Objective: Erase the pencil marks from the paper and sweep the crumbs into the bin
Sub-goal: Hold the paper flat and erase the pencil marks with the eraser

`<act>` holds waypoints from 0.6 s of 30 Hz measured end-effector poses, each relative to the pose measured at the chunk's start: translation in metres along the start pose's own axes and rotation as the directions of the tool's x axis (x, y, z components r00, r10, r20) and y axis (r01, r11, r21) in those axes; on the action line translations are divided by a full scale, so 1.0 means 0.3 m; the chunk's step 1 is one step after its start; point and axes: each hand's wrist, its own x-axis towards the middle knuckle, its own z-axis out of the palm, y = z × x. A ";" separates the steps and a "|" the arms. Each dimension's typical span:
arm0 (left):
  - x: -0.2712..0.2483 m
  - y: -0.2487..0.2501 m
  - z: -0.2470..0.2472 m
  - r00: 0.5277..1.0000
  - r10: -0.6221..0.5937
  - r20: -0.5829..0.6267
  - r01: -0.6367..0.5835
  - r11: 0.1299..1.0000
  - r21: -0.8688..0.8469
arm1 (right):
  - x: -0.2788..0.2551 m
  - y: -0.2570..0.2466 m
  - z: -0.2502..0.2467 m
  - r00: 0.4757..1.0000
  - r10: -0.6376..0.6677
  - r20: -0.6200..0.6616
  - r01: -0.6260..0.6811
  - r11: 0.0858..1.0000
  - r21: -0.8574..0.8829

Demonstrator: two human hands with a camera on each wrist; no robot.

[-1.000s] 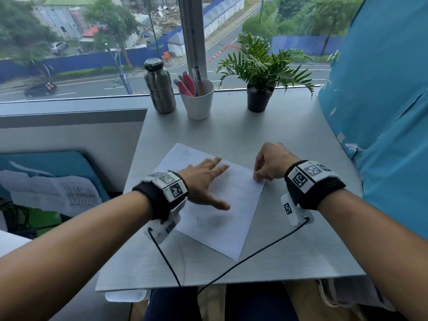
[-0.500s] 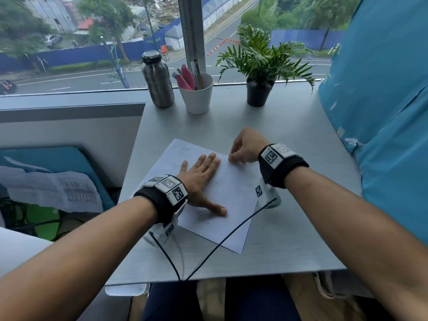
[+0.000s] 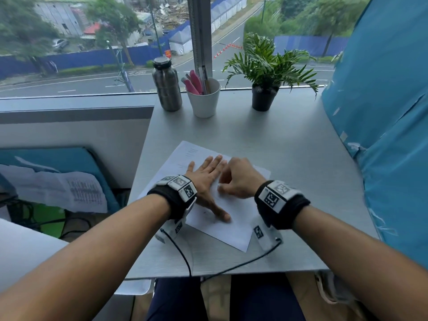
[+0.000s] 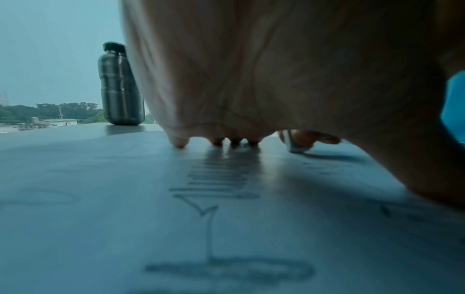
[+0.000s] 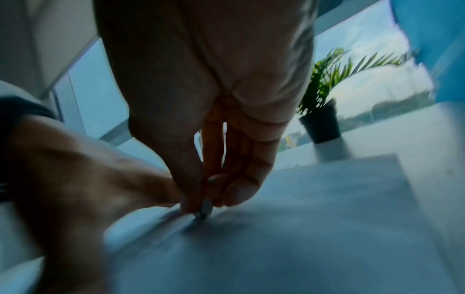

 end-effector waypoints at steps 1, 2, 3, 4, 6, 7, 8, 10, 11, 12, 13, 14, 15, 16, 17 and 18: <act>-0.001 0.001 -0.002 1.000 0.000 0.004 0.000 1.000 0.002 | -0.001 -0.003 -0.002 1.000 -0.006 0.018 0.006 1.000 -0.006; -0.002 0.002 -0.003 1.000 -0.001 0.007 0.001 1.000 0.000 | 0.018 0.008 -0.018 1.000 0.024 -0.010 -0.024 1.000 -0.007; -0.002 0.003 -0.004 1.000 -0.003 0.004 0.003 1.000 -0.005 | 0.039 0.024 -0.044 0.996 0.073 -0.052 -0.072 0.997 0.007; -0.005 0.005 0.001 1.000 -0.005 -0.003 0.005 1.000 -0.007 | 0.051 0.042 -0.065 0.990 0.109 -0.093 -0.107 0.994 0.032; -0.007 0.008 0.002 1.000 -0.009 -0.010 0.009 1.000 -0.002 | 0.058 0.057 -0.074 0.985 0.125 -0.121 -0.117 0.991 0.068; -0.006 0.008 0.004 1.000 -0.011 -0.003 0.011 1.000 0.001 | 0.046 0.052 -0.057 0.991 0.099 -0.089 -0.093 0.993 0.075; -0.003 0.008 0.004 1.000 -0.010 -0.001 0.010 1.000 0.008 | 0.024 0.035 -0.035 0.998 0.051 -0.037 -0.049 0.997 0.062; -0.002 0.005 0.003 1.000 -0.012 0.001 0.012 1.000 0.013 | -0.006 0.020 -0.014 0.999 -0.002 0.053 0.000 0.999 0.042; -0.003 0.004 0.003 1.000 -0.015 0.003 0.015 1.000 0.010 | 0.008 0.033 -0.028 0.999 0.032 0.042 -0.034 0.999 0.042; -0.003 0.004 0.004 1.000 -0.017 0.002 0.017 1.000 0.010 | 0.030 0.053 -0.048 0.996 0.086 -0.009 -0.086 0.995 0.059; -0.001 0.004 0.005 1.000 -0.018 -0.002 0.018 1.000 0.014 | 0.044 0.068 -0.072 0.988 0.134 -0.070 -0.129 0.989 0.076; 0.001 0.004 0.004 1.000 -0.018 -0.003 0.018 1.000 0.015 | 0.053 0.076 -0.083 0.980 0.155 -0.122 -0.146 0.986 0.078; 0.001 0.005 0.005 1.000 -0.017 0.002 0.017 1.000 0.016 | 0.050 0.075 -0.074 0.981 0.147 -0.126 -0.140 0.988 0.067; 0.001 0.006 0.003 1.000 -0.014 0.003 0.014 1.000 0.023 | 0.040 0.061 -0.056 0.990 0.112 -0.090 -0.109 0.993 0.041; 0.000 0.007 0.001 1.000 -0.012 0.003 0.012 0.999 0.033 | 0.022 0.042 -0.035 0.997 0.064 -0.032 -0.064 0.998 0.017; -0.002 0.009 0.001 1.000 -0.013 0.007 0.013 0.999 0.039 | 0.004 0.031 -0.022 0.999 0.039 0.016 -0.040 0.999 0.017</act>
